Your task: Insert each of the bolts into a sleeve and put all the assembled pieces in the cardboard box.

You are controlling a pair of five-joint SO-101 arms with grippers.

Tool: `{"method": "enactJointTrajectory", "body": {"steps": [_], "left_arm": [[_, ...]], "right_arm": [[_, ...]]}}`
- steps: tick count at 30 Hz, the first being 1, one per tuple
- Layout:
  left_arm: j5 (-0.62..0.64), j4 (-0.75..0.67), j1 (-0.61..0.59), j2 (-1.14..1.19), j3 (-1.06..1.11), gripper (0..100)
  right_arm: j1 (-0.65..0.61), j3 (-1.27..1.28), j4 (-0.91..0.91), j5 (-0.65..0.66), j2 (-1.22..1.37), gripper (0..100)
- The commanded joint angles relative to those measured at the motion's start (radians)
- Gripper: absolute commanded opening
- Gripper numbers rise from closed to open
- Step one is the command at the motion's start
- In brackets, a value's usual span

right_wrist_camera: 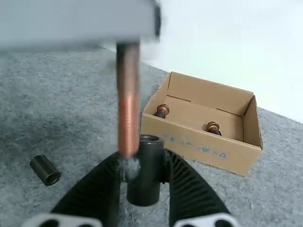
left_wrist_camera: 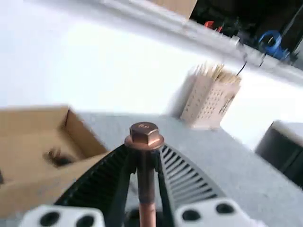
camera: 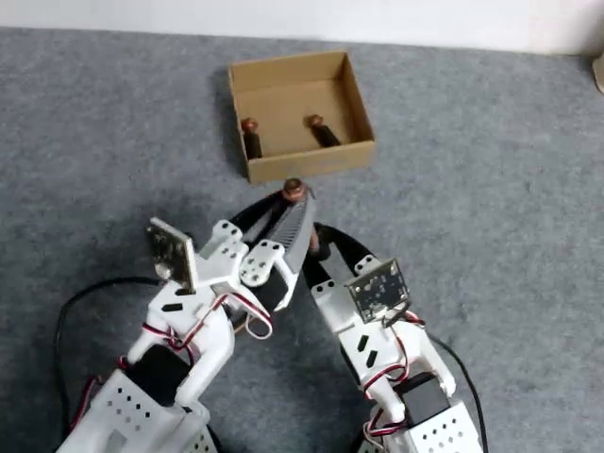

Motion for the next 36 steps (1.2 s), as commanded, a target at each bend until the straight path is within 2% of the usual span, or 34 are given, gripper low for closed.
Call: {"method": "enactJointTrajectory", "body": {"steps": [1,13,18,21,32,36], "left_arm": [[-0.072,-0.069,0.022,-0.016,-0.048,0],[-0.074,-0.072,0.022,0.024,-0.033,0],[-0.074,-0.235,0.016,0.203,-0.033,0],[-0.074,-0.279,0.018,0.263,-0.033,0],[-0.072,-0.193,0.021,0.265,-0.028,0],[0.006,-0.193,0.018,0.263,-0.035,0]], "right_arm": [[-0.004,0.085,-0.033,0.006,-0.015,0.4],[-0.005,0.085,-0.033,0.006,-0.015,0.4],[-0.004,0.085,-0.03,0.006,-0.016,0.4],[-0.002,0.087,-0.033,0.006,-0.016,0.4],[0.002,0.085,-0.035,0.006,-0.016,0.4],[0.004,0.085,-0.035,0.006,-0.016,0.4]]}}
